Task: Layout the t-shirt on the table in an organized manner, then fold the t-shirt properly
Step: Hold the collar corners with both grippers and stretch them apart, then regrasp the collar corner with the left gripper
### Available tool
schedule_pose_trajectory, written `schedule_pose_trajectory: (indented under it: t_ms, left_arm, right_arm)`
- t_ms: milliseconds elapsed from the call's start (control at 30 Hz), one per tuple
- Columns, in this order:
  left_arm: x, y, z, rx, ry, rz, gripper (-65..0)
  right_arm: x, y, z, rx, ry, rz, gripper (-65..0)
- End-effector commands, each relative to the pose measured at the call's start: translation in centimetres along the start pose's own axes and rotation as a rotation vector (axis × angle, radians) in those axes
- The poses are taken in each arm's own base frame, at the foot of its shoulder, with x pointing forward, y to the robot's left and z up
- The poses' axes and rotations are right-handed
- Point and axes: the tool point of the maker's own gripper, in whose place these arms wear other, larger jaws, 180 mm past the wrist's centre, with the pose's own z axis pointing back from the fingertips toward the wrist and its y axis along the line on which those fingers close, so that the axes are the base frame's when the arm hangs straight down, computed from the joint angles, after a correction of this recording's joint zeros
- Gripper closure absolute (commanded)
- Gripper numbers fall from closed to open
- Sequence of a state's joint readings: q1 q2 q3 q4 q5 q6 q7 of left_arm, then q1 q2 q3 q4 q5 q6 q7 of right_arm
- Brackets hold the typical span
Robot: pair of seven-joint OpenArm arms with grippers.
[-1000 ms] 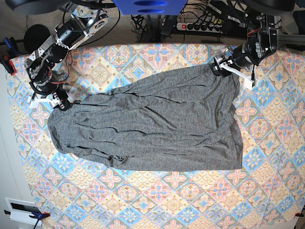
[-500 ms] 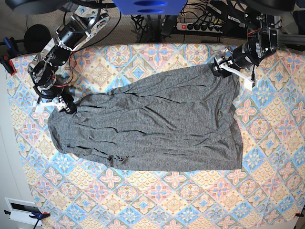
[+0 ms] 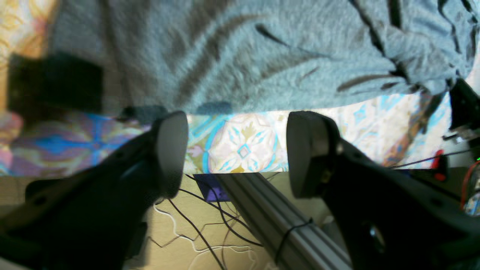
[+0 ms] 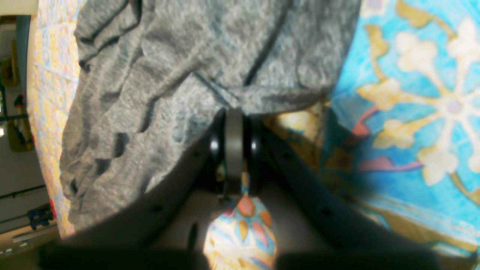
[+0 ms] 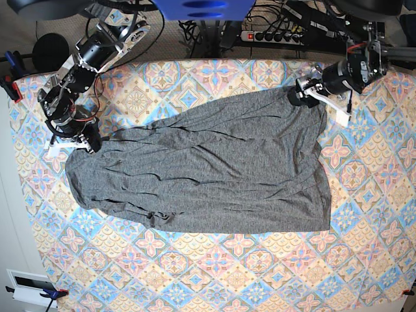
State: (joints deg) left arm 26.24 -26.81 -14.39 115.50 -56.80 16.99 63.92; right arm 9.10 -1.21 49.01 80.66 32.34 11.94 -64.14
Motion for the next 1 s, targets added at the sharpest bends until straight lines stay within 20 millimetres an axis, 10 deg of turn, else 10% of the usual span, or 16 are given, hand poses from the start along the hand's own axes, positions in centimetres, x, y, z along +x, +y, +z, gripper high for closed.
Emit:
schedule_pose_trajectory:
  t_ms: [0, 300, 600, 967]
  left_arm:
    - [0.5, -0.4, 0.6, -0.017, -0.005, -0.015, -40.4]
    - [-0.3, 1.7, 2.1, -0.053, -0.046, 0.252, -40.2]
    - [1.7, 6.6, 4.2, 0.079, -0.208, -0.023, -40.2]
    - [-3.0, 12.7, 0.4, -0.04, -0.251, 0.067, -40.3]
  right_arm:
    - [1.7, 1.1, 0.3, 0.03, -0.047, 0.018, 0.0]
    - [1.8, 1.0, 0.4, 0.027, -0.051, 0.022, 0.0]
    - [1.8, 0.9, 0.5, 0.027, -0.049, 0.023, 0.0]
    - [1.8, 0.9, 0.5, 0.027, -0.049, 0.023, 0.0]
